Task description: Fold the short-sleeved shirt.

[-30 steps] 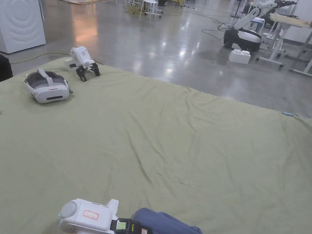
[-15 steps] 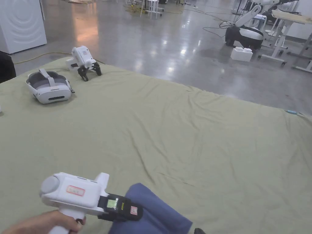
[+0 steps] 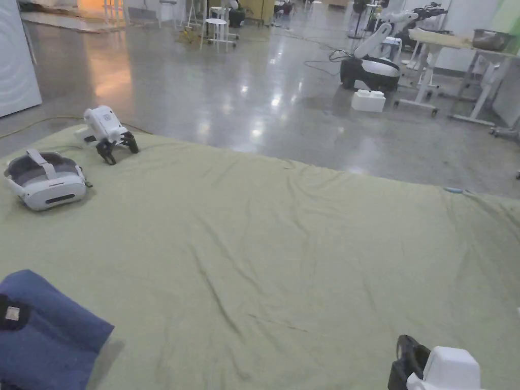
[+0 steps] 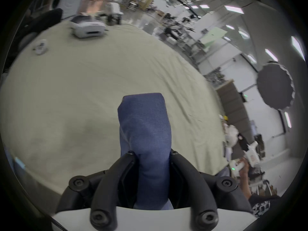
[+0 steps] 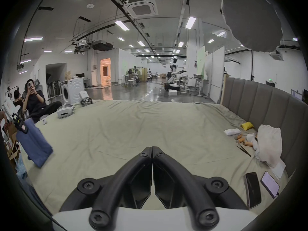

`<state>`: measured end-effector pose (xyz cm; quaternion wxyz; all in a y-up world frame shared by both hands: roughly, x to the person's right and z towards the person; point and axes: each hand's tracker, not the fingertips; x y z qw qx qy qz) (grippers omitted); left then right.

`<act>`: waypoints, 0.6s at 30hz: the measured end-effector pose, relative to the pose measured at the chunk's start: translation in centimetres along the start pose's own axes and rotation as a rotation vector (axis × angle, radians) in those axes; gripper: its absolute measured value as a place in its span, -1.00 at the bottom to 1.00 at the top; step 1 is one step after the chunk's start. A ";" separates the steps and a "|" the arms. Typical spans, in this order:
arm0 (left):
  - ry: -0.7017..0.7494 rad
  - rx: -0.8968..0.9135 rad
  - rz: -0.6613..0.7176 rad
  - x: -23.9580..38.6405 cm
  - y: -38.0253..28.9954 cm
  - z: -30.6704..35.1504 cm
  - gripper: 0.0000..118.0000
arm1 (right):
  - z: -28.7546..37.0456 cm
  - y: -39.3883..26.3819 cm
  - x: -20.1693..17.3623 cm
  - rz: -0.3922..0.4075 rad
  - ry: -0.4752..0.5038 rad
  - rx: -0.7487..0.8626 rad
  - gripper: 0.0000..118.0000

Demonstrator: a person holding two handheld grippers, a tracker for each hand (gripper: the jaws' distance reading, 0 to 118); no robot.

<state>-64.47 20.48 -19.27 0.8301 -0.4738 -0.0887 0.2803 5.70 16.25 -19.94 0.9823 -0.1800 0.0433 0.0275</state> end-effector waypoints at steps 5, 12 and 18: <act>0.183 -0.014 0.078 -1.7 -0.2 0.2 -0.59 | -0.6 -0.8 1.1 -0.066 0.071 -0.041 -1.00; 0.394 -0.002 0.015 0.6 -0.2 0.0 0.16 | 0.8 -1.1 3.6 -0.018 0.007 -0.050 -1.00; 0.527 0.145 -0.057 4.2 0.2 2.3 0.24 | -0.7 -2.4 5.0 -0.080 0.055 -0.076 -1.00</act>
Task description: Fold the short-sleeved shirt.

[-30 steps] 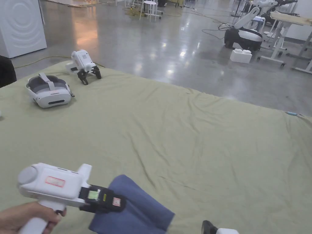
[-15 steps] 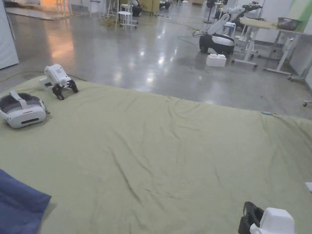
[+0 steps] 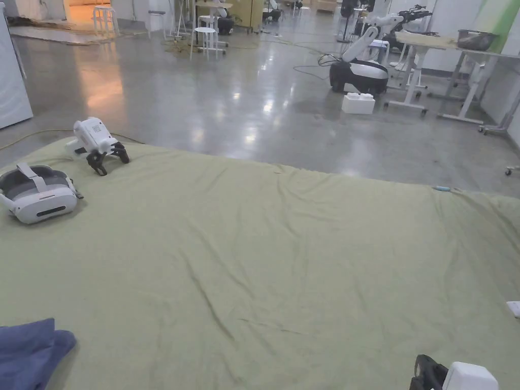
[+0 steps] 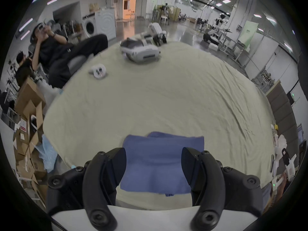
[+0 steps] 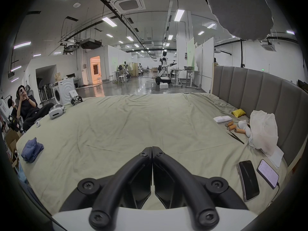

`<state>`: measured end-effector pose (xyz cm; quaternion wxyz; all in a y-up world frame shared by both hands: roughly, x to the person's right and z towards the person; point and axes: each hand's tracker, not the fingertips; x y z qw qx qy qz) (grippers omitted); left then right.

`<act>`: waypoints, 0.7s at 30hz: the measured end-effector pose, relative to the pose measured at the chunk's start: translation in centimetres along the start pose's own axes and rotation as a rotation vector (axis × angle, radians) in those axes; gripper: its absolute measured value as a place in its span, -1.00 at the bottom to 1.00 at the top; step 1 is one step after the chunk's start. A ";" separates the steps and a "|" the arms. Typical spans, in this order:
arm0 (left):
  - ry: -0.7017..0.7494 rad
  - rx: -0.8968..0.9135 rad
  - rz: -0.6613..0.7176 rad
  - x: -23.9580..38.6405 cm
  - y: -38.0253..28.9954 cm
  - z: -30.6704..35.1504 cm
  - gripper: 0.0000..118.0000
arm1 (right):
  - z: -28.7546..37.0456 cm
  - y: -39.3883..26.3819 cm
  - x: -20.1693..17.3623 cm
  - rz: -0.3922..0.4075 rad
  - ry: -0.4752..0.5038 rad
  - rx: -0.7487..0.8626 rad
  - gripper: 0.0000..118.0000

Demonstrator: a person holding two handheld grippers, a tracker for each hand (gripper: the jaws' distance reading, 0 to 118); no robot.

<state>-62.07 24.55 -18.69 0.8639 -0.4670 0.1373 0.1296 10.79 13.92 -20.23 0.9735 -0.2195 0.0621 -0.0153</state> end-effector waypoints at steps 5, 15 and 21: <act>-0.087 0.168 -0.066 3.7 -1.9 0.5 0.24 | 0.3 0.2 -0.3 0.014 -0.002 0.028 -1.00; -0.264 0.422 -0.124 20.4 -11.7 -2.6 0.11 | 0.9 1.7 -2.9 0.030 -0.033 0.103 -1.00; -0.212 0.644 -0.219 30.2 -14.6 -0.8 -0.40 | 1.4 2.9 -4.4 0.070 -0.045 0.170 -1.00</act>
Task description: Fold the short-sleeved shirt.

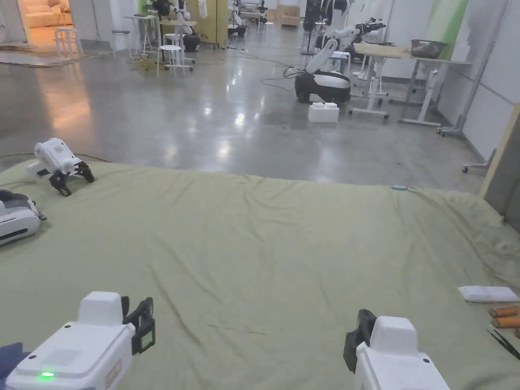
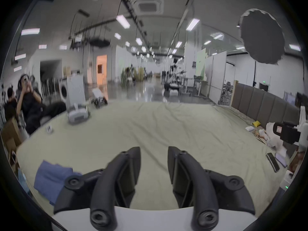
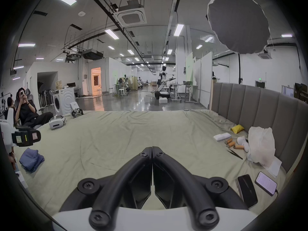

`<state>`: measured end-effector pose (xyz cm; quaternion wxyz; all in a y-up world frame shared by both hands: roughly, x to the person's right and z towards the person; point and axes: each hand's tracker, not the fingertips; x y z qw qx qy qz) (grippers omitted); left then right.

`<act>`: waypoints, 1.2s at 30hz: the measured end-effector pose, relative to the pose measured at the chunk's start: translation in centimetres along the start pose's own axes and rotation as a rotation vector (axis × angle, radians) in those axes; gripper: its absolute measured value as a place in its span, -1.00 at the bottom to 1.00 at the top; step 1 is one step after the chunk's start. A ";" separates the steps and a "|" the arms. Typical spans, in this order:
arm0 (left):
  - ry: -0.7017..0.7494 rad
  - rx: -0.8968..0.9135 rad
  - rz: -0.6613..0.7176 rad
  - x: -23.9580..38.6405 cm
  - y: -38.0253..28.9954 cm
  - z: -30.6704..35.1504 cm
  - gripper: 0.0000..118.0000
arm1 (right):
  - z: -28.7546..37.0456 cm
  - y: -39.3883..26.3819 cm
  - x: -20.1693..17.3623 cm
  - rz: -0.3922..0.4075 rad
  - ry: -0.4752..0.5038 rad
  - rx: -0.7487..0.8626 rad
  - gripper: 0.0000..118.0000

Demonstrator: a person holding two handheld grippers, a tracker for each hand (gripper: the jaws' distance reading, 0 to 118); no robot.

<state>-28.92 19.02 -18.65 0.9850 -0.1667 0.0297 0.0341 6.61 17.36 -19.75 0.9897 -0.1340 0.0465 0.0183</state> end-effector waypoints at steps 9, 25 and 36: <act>0.048 0.153 -0.087 6.5 -0.7 1.7 -1.00 | -0.1 -0.6 0.3 -0.036 -0.056 0.036 -1.00; 0.079 0.150 -0.059 5.5 -1.8 3.5 -0.89 | 1.3 0.3 -1.0 -0.020 -0.033 0.071 -0.97; 0.095 0.175 -0.055 5.6 -1.7 4.1 0.59 | 1.8 -0.4 -1.2 -0.024 -0.077 0.093 0.37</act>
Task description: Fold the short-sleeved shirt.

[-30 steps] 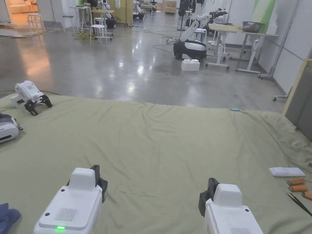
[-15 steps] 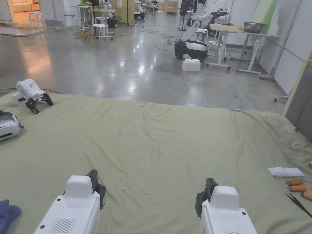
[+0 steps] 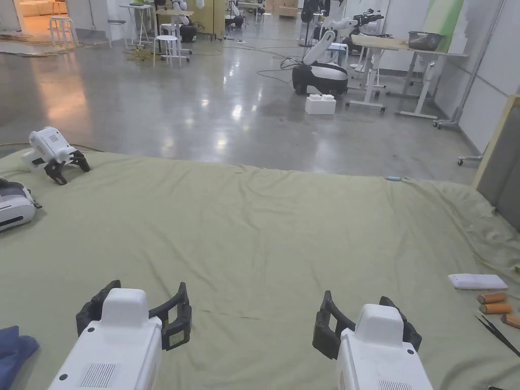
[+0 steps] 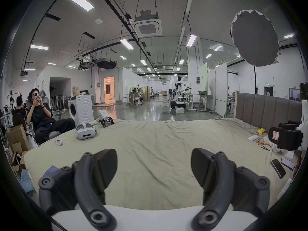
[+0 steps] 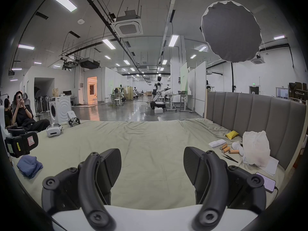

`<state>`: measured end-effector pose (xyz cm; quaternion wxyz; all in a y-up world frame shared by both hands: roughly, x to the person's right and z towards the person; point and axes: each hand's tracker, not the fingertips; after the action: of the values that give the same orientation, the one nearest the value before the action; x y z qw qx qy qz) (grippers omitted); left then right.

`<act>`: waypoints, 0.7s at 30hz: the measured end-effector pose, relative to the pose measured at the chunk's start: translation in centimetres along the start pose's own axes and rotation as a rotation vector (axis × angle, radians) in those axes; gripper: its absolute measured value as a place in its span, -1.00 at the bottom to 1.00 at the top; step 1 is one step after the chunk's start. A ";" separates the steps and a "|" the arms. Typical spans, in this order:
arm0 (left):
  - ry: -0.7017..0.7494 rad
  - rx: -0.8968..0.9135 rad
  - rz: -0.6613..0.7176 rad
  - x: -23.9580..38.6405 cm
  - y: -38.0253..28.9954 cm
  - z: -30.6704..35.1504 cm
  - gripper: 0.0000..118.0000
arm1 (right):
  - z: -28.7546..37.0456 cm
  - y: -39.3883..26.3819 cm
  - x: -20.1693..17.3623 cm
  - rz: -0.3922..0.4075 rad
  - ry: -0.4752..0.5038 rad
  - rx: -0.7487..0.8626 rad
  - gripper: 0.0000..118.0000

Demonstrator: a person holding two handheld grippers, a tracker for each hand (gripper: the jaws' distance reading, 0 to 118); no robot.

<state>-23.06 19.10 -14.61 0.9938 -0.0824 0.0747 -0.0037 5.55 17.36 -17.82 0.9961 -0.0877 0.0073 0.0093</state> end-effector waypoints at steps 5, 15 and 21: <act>0.009 -0.003 -0.007 0.0 0.2 -0.3 0.81 | -0.5 0.5 0.5 -0.033 0.010 -0.028 0.41; -0.014 -0.027 0.019 -0.4 0.7 -0.8 0.86 | -1.9 0.8 0.6 0.017 -0.069 -0.053 0.63; -0.009 -0.041 0.002 -0.1 0.7 -1.3 0.88 | -2.5 0.5 0.9 -0.030 -0.036 -0.057 0.63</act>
<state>-23.36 19.55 -16.02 0.9922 -0.1029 0.0702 -0.0006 6.45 17.48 -20.41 0.9932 -0.1161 -0.0120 -0.0040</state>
